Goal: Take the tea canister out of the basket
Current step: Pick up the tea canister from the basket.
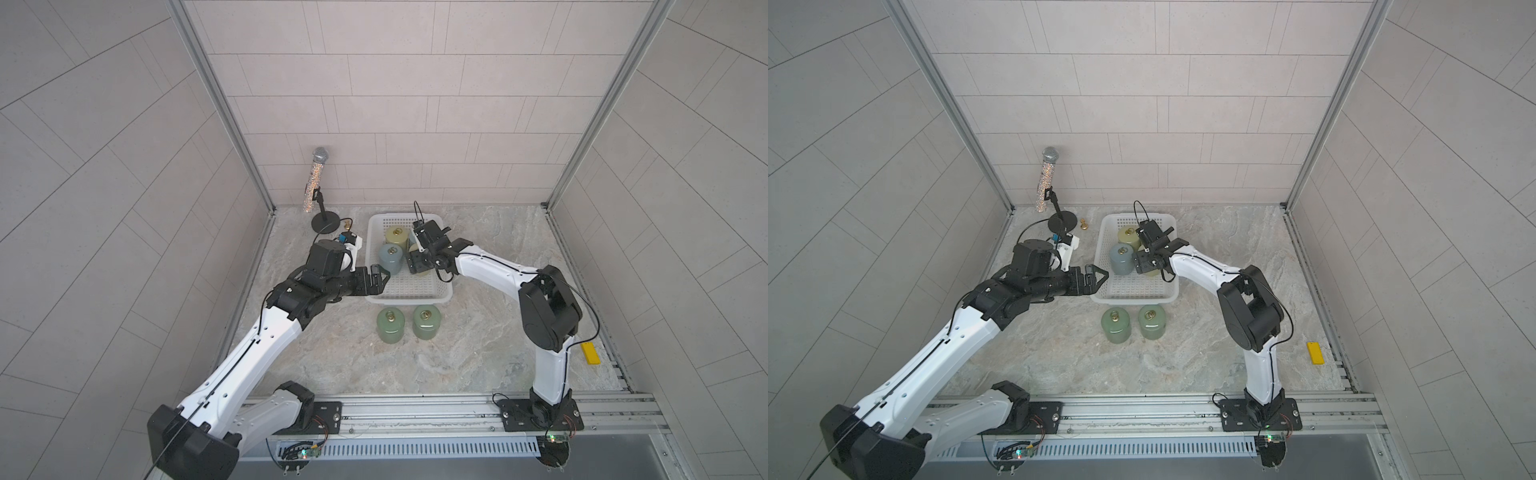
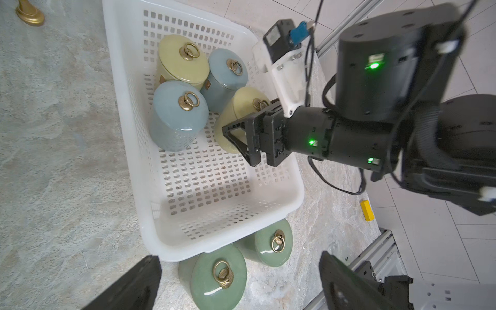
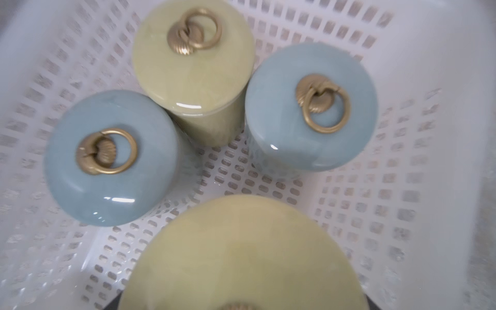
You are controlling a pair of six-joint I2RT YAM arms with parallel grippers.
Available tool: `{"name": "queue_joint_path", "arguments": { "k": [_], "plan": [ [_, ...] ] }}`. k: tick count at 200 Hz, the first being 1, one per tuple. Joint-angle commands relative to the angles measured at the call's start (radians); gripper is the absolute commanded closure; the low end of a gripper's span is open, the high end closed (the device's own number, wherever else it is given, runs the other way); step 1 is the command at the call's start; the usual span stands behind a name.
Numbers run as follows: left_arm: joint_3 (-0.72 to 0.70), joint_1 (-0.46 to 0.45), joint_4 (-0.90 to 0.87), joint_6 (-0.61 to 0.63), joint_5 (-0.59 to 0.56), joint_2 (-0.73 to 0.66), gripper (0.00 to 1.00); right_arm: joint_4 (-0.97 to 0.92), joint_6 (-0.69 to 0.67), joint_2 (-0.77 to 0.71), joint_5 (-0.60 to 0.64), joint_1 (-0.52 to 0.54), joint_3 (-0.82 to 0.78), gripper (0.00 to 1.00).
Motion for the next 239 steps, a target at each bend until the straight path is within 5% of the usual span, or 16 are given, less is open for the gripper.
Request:
{"name": "queue_joint_path", "arguments": {
  "k": [1, 160, 239],
  "plan": [
    [-0.013, 0.007, 0.028, 0.003, 0.034, -0.012, 0.0, 0.024, 0.012, -0.142, 0.03, 0.012, -0.016, 0.36],
    [0.025, -0.235, 0.148, -0.056, 0.015, 0.104, 0.0, -0.142, 0.124, -0.816, 0.142, 0.014, -0.531, 0.36],
    [0.043, -0.264, 0.143, -0.066, 0.006, 0.123, 0.0, -0.055, 0.208, -0.897, 0.164, 0.081, -0.772, 0.35]
  ]
}}
